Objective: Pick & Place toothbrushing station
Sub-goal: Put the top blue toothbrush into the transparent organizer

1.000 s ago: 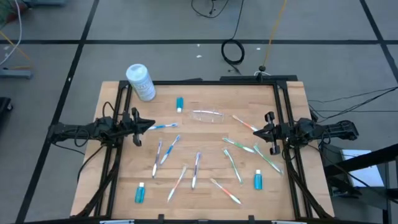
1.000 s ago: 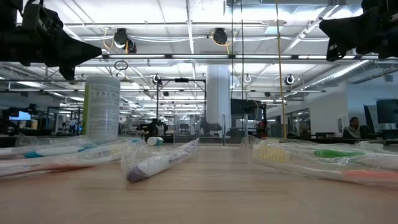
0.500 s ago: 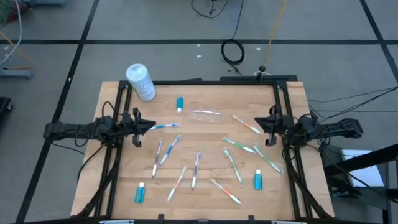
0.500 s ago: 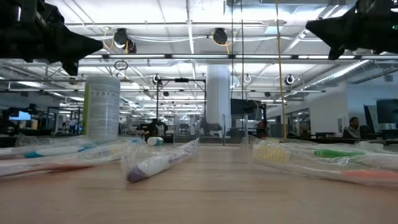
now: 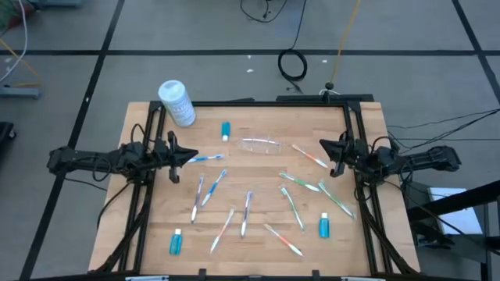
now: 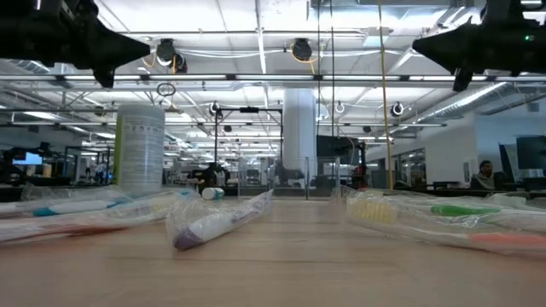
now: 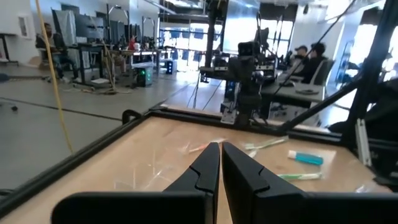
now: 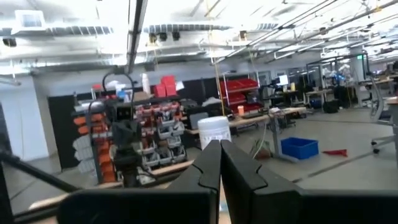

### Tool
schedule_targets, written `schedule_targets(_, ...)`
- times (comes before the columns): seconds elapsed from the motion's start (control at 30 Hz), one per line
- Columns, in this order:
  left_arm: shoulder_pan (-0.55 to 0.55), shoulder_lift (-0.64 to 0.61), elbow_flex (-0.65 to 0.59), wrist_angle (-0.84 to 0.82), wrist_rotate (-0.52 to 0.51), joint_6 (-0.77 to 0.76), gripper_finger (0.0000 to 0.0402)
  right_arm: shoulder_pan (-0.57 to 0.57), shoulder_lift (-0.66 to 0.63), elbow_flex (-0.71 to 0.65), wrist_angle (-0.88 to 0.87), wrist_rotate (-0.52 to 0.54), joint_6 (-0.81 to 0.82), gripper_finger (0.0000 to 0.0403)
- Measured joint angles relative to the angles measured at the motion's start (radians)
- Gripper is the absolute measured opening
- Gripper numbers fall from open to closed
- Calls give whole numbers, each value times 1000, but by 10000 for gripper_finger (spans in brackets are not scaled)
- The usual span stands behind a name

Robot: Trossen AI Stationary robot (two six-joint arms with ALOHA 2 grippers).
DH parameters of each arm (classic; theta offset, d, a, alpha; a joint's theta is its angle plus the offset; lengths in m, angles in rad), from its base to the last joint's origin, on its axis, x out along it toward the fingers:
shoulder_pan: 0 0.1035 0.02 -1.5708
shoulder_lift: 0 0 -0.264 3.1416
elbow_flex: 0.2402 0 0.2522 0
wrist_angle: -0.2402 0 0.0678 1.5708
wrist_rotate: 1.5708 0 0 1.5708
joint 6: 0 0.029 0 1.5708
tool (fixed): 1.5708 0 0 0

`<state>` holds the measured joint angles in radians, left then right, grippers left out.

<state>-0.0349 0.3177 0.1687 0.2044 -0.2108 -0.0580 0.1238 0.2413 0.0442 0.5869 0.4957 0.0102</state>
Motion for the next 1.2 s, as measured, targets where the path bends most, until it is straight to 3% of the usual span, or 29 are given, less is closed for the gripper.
schedule_targets(0.27, 0, 85, 59, -9, -53, 27, 21, 0, 92, 75, -74, -3, -24, 4)
schedule_targets(0.5, 1, 147, 135, -116, -86, 26, 21, 0, 173, 112, -76, -3, -25, 4)
schedule_targets(0.73, 1, 207, 205, -204, -91, 20, 21, 0, 279, 193, -92, -84, -26, 4)
schedule_targets(1.2, 1, 339, 313, -331, -107, -26, 21, -22, 485, 318, -182, -81, -55, 4)
